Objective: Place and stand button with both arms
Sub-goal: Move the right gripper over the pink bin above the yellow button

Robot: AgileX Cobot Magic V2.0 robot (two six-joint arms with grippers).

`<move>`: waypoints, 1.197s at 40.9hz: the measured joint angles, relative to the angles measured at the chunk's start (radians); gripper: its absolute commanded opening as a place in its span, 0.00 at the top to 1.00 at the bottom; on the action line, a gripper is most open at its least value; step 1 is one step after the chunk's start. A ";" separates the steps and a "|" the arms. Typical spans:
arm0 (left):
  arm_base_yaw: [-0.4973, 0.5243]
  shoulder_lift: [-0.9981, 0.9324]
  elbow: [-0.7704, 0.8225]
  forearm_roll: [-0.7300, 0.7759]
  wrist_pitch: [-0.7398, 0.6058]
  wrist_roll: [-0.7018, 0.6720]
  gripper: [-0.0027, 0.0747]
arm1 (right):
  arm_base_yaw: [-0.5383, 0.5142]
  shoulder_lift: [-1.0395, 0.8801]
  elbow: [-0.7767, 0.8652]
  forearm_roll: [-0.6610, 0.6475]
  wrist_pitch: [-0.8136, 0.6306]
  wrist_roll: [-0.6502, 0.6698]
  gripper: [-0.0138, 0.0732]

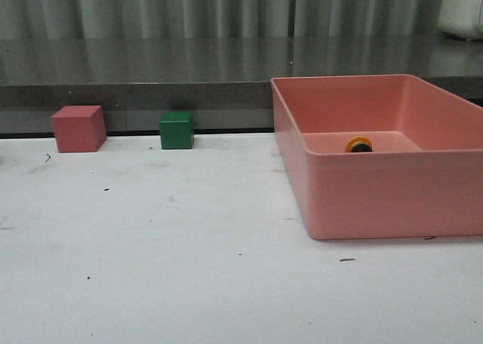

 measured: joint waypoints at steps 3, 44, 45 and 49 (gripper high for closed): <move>0.000 0.000 0.000 0.000 0.000 0.000 0.99 | 0.000 0.000 0.000 0.000 0.000 0.000 0.92; 0.000 0.000 -0.025 0.000 -0.101 0.002 0.99 | 0.000 0.000 -0.036 0.000 0.047 0.000 0.92; 0.000 0.000 -0.042 0.000 -0.090 0.002 0.99 | 0.000 0.000 -0.056 0.000 0.062 0.000 0.92; 0.000 0.000 -0.134 0.000 -0.018 0.002 0.99 | 0.000 0.000 -0.153 0.000 0.116 0.000 0.92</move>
